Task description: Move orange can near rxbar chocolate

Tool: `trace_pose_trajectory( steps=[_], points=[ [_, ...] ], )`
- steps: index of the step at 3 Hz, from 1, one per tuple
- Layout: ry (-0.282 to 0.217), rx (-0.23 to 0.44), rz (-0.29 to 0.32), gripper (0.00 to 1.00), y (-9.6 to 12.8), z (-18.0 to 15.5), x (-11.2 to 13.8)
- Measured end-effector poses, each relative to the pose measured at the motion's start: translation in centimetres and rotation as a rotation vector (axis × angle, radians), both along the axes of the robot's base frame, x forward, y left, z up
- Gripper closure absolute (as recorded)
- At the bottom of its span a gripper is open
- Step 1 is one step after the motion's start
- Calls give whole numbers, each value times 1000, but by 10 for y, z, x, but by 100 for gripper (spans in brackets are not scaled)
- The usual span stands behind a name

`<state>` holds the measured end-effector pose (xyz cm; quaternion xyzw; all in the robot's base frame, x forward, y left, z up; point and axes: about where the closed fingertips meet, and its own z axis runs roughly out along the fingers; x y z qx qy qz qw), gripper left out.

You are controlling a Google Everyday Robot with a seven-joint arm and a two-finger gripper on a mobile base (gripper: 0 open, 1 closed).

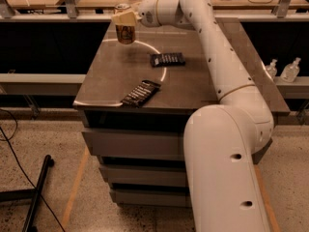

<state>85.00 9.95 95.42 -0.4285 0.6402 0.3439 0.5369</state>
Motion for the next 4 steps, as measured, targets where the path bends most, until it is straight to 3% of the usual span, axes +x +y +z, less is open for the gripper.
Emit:
trace_pose_trajectory(
  steps=[2,3,4],
  points=[
    [-17,-142,66,100,-40,25,-63],
    [14,-172,103,100,-44,-11,-104],
    [50,-127,161,100,-33,-37,-132]
  ],
)
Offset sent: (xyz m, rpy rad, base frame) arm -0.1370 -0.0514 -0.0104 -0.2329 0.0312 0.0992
